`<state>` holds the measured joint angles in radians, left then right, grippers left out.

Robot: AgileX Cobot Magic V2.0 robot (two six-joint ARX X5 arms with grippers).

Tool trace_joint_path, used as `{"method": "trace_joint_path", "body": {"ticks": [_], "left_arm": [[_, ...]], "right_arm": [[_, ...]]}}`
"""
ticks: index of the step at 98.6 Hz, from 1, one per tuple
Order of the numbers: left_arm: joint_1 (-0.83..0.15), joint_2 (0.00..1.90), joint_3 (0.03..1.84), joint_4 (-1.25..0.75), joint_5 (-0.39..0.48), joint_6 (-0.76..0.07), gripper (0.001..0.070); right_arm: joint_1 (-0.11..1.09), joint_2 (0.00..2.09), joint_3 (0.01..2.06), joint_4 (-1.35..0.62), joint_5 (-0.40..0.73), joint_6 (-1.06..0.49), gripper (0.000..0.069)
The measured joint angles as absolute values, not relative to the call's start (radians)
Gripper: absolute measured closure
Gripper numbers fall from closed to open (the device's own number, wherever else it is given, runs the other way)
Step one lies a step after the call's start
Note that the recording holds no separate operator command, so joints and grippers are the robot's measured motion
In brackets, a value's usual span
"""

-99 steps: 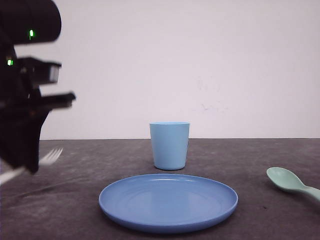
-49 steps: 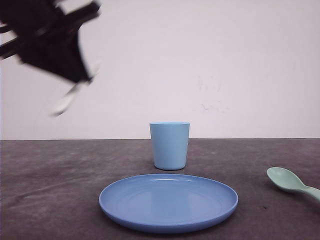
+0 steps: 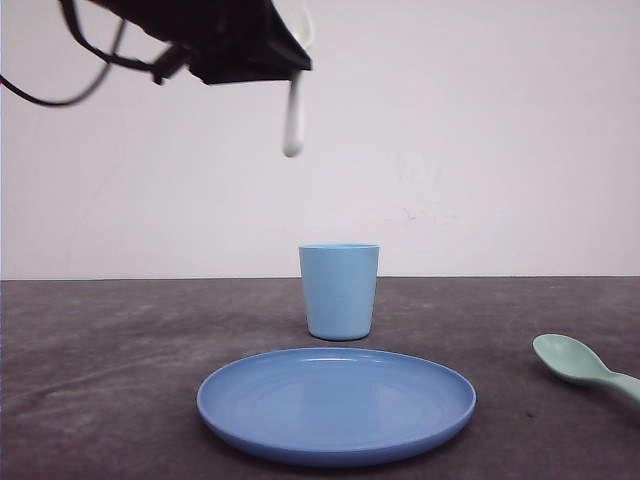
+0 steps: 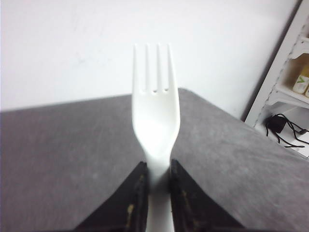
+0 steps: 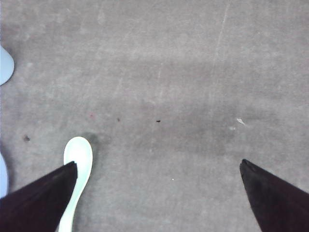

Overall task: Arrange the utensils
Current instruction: 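Lift the white fork with the left gripper over the blue cup, then lower the fork into the cup and open the left gripper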

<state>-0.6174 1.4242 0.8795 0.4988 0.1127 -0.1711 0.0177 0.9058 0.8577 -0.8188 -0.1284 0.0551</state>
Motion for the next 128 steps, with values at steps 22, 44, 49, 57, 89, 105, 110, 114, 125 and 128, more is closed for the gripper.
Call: {"method": "trace_joint_path", "body": {"ticks": [22,44,49,57,89,105,110,114,125,128], "left_arm": [[-0.619,1.574,0.879,0.731,0.113,-0.127,0.0668],[-0.619,1.822,0.923,0.857,0.113,-0.035,0.0668],[-0.619,1.834,0.923,0.857,0.115,-0.033,0.0668],[-0.619,1.855,0.923,0.856,0.122,-0.032,0.0668],[-0.619,1.879,0.923,0.780,0.128,-0.017,0.0668],[-0.620,1.879,0.923,0.761,0.128,-0.017,0.0668],[-0.621,1.879,0.923,0.761,0.128,-0.017,0.0668],[-0.624,1.879,0.923,0.761,0.128,-0.017,0.0668],[-0.629,1.879,0.923,0.762,0.129,-0.017,0.0662],[-0.631,1.879,0.923,0.762,0.129,-0.017,0.0652]], "right_arm": [[0.018,0.906,0.858,-0.819,-0.128,0.055,0.0012],[0.018,0.906,0.858,-0.819,-0.128,0.055,0.0012],[0.018,0.906,0.858,-0.818,-0.128,0.055,0.0012],[0.018,0.906,0.858,-0.818,-0.128,0.055,0.0012],[0.018,0.906,0.858,-0.818,-0.128,0.055,0.0012],[0.018,0.906,0.858,-0.818,-0.128,0.055,0.0012],[0.018,0.906,0.858,-0.819,-0.128,0.055,0.0012],[0.018,0.906,0.858,-0.819,-0.128,0.055,0.0012],[0.018,0.906,0.858,-0.818,-0.128,0.055,0.0012],[0.018,0.906,0.858,-0.819,-0.128,0.055,0.0012]]}}
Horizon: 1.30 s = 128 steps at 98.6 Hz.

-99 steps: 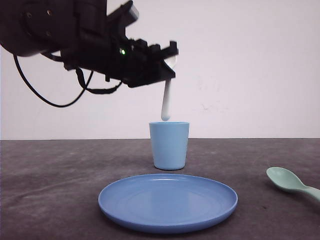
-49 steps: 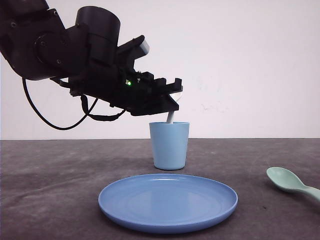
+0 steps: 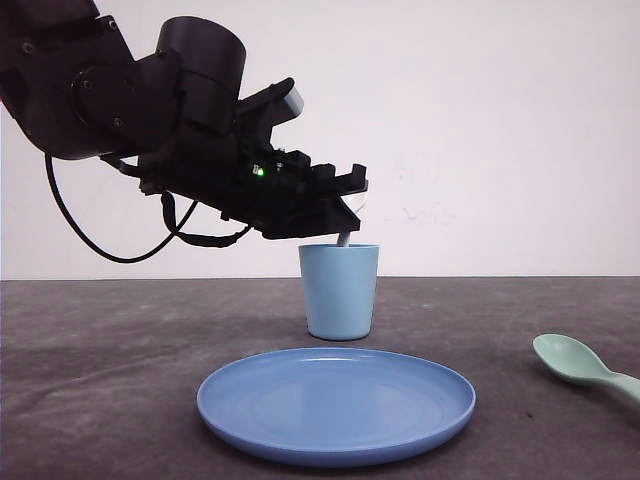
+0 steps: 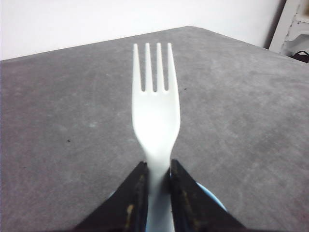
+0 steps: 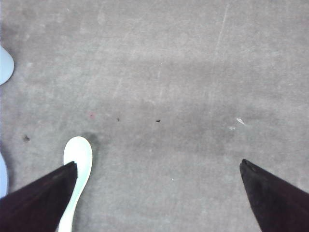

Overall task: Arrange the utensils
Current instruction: 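Lower the fork into the cup and open the left gripper, then lower the right gripper onto the mint-green spoon and close it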

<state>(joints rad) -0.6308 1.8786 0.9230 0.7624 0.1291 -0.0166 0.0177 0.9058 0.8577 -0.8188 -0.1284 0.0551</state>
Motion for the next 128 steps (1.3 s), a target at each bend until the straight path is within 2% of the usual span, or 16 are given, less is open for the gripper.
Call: {"method": "trace_joint_path", "body": {"ticks": [15,21,44,57,90,110,128], "left_arm": [[-0.633,1.879,0.923,0.767,0.130,-0.015,0.0521],[-0.633,1.879,0.923,0.767,0.130,-0.015,0.0490],[-0.633,1.870,0.923,0.764,0.130,-0.015,0.0469],[-0.633,1.796,0.923,0.702,0.130,-0.015,0.0469],[-0.585,1.423,0.923,0.315,0.125,-0.015,0.0470],[-0.488,1.130,0.923,0.035,0.061,-0.015,0.0470],[-0.344,0.912,0.923,-0.288,0.028,-0.015,0.0470]], "right_arm": [[0.018,0.906,0.858,-0.819,-0.128,0.055,0.0012],[0.018,0.906,0.858,-0.819,-0.128,0.055,0.0012],[0.018,0.906,0.858,-0.819,-0.127,0.054,0.0012],[0.018,0.906,0.858,-0.819,-0.131,0.052,0.0012],[0.027,0.906,0.858,-0.854,-0.207,0.052,0.0012],[0.085,0.916,0.858,-0.857,-0.213,0.064,0.0012],[0.164,0.976,0.858,-0.856,-0.213,0.091,0.0012]]}}
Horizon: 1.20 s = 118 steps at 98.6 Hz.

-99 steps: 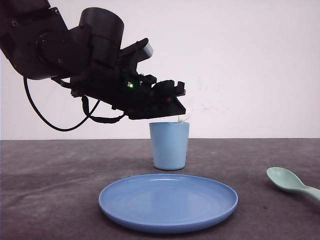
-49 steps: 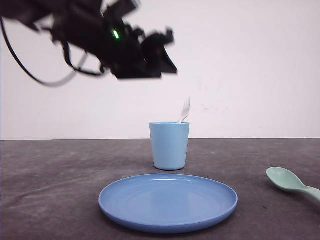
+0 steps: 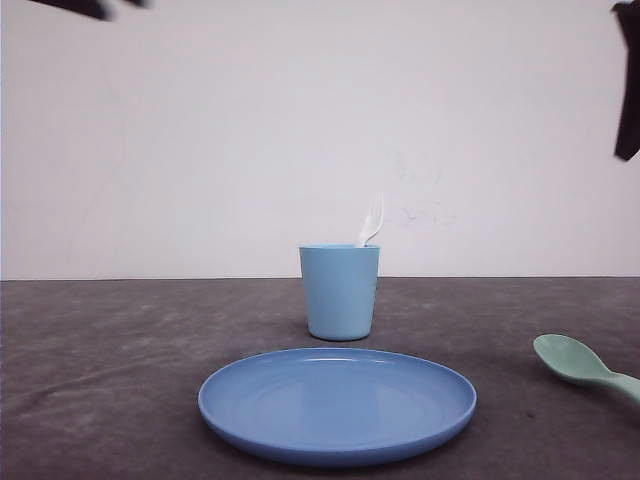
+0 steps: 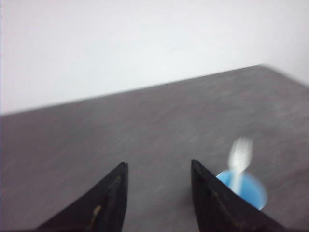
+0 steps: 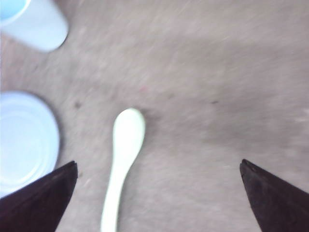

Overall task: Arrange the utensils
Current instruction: 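Lower the right gripper onto the mint-green spoon and close it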

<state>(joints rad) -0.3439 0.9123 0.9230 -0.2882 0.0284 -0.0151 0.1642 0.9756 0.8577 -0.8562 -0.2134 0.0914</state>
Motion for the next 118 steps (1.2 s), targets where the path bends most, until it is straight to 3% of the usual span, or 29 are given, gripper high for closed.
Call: {"method": "trace_joint_path", "body": {"ticks": [17,31,74,94,118], "left_arm": [[-0.229,0.804,0.923,-0.550,0.024,-0.013,0.0473],[-0.173,0.725,0.892,-0.620,0.024,-0.010,0.0474],[-0.141,0.642,0.789,-0.737,0.025,-0.030,0.0474],[-0.141,0.642,0.789,-0.725,0.025,-0.030,0.0474],[-0.141,0.642,0.789,-0.721,0.025,-0.030,0.0474]], "right_arm": [[0.235,1.065,0.858,-0.821,-0.210,0.118,0.0012],[0.287,1.149,0.858,-0.781,-0.208,0.144,0.0012],[0.421,1.345,0.858,-0.670,-0.103,0.246,0.0014],[0.453,1.421,0.858,-0.632,-0.065,0.285,0.0137],[0.458,1.504,0.857,-0.606,-0.043,0.315,0.0159]]}}
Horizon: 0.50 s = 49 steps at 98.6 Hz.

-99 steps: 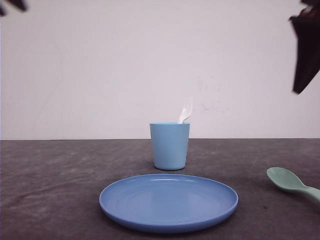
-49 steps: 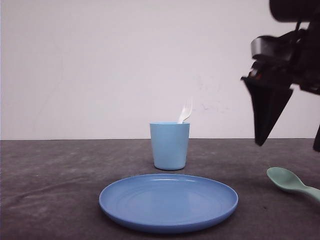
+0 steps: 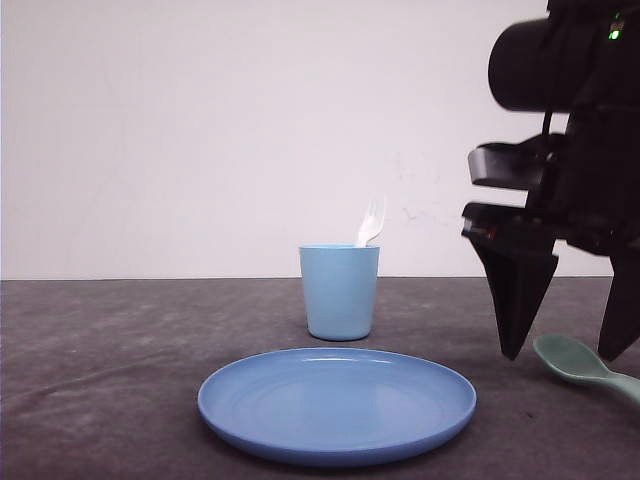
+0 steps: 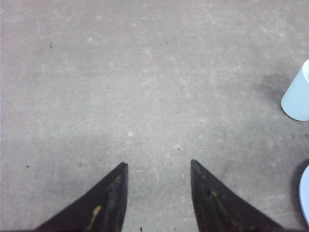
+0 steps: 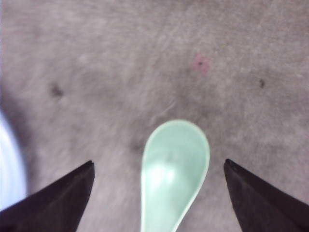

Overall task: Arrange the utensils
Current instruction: 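Lower the right gripper onto the mint-green spoon and close it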

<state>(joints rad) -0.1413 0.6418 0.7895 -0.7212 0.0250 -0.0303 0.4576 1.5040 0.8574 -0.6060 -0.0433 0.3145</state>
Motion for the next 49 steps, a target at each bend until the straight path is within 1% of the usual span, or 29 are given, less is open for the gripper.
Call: {"method": "trace_joint_path", "body": {"ticks": [21,43,49], "left_arm": [[-0.141,0.642,0.789,-0.720,0.025,-0.029,0.0474],[-0.141,0.642,0.789,-0.717,0.025,-0.029,0.0474],[-0.141,0.642,0.789,-0.717,0.025,-0.029,0.0474]], "right_arm": [[0.458,1.534,0.857,-0.591,-0.024,0.320,0.0167],[0.457,1.540,0.858,-0.586,-0.004,0.322,0.0284],[0.457,1.541,0.858,-0.582,-0.003,0.322,0.0330]]}}
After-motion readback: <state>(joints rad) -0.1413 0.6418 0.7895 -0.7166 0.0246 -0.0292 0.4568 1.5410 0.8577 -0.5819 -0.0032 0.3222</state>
